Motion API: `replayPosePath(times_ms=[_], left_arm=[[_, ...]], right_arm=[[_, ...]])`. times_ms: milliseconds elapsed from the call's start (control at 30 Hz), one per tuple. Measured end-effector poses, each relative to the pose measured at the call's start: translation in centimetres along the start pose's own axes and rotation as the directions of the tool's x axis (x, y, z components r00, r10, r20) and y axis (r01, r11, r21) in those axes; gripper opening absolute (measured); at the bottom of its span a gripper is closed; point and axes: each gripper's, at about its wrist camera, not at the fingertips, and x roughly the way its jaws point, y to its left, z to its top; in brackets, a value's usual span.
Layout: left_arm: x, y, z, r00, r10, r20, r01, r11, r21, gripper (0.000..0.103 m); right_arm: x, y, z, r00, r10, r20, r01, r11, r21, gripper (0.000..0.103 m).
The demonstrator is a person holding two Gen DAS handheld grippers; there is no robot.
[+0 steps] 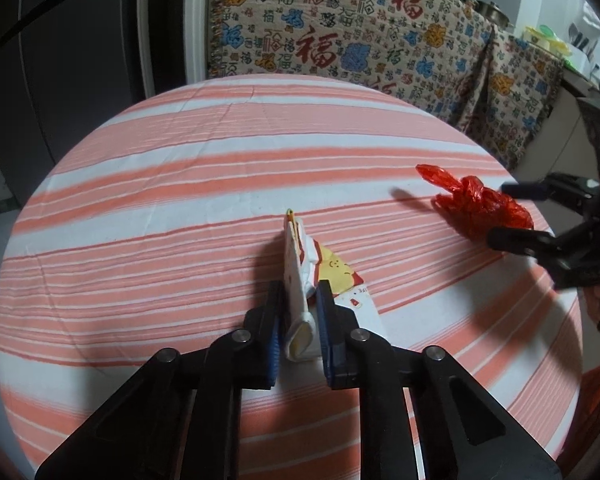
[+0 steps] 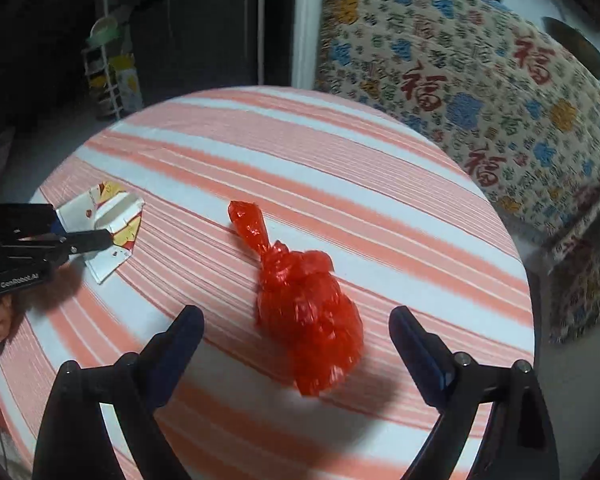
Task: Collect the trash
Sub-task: 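Hold the white packet with the left tool while the right tool grasps the red plastic bag, then carry the white packet and red bag over the blue wastebasket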
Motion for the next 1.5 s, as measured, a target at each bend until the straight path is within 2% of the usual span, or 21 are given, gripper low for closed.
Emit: replayPosePath(times_ms=[33,67,167,367,533,800,933,1100,1167,1267,1400,1500], left_arm=[[-0.1,0.0,0.1,1.000,-0.006,0.005,0.006,1.000,-0.006,0.013],[-0.3,0.0,0.1,1.000,-0.009,0.011,0.009,1.000,-0.007,0.012],[-0.8,-0.2,0.3,0.999,-0.022,0.025,0.022,1.000,-0.001,0.011],[-2.1,-2.9,1.2,0.996,-0.079,0.041,0.077,0.996,0.043,0.011],[-3.1,-5.7,1.5,0.991,-0.128,0.043,0.125,0.990,0.062,0.011],[-4.4,-12.2,2.3,0.980,-0.194,0.040,0.187,0.972,0.143,0.011],[-4.7,-17.5,3.0,0.964,-0.265,0.024,0.256,0.948,0.188,0.011],[-4.3,-25.6,3.3,0.932,-0.361,-0.020,0.354,0.900,0.252,0.011],[-3.8,-29.8,3.0,0.915,-0.401,-0.051,0.399,0.874,0.278,0.011],[-2.7,-35.3,2.2,0.896,-0.433,-0.100,0.442,0.840,0.316,0.011],[-0.1,-41.6,1.2,0.870,-0.465,-0.161,0.492,0.808,0.324,0.011],[1.8,-44.8,0.8,0.864,-0.467,-0.189,0.504,0.795,0.337,0.011]], right_arm=[[0.6,0.1,0.2,0.999,0.020,-0.026,-0.020,1.000,-0.004,0.046],[1.1,-0.1,0.4,0.997,0.030,-0.066,-0.029,1.000,0.010,0.036],[0.1,-1.0,0.1,0.996,0.073,-0.053,-0.066,0.990,0.122,0.034],[-4.4,-1.6,-1.8,0.995,0.100,0.017,-0.101,0.964,0.247,0.034],[-6.8,-3.2,-3.8,0.991,0.123,0.044,-0.130,0.934,0.333,0.034],[-10.8,-7.3,-7.9,0.992,0.093,0.085,-0.121,0.893,0.433,0.034],[-13.3,-10.9,-11.0,0.996,0.030,0.090,-0.071,0.862,0.501,0.034],[-16.6,-16.5,-16.5,0.994,-0.094,0.056,0.039,0.779,0.625,0.034],[-17.8,-18.5,-18.9,0.987,-0.159,0.018,0.107,0.742,0.662,0.034],[-18.6,-21.0,-22.1,0.966,-0.251,-0.057,0.223,0.707,0.671,0.034],[-18.4,-24.6,-25.8,0.961,-0.257,-0.103,0.248,0.634,0.733,0.034],[-18.1,-26.8,-27.6,0.967,-0.234,-0.105,0.226,0.587,0.778,0.034]])
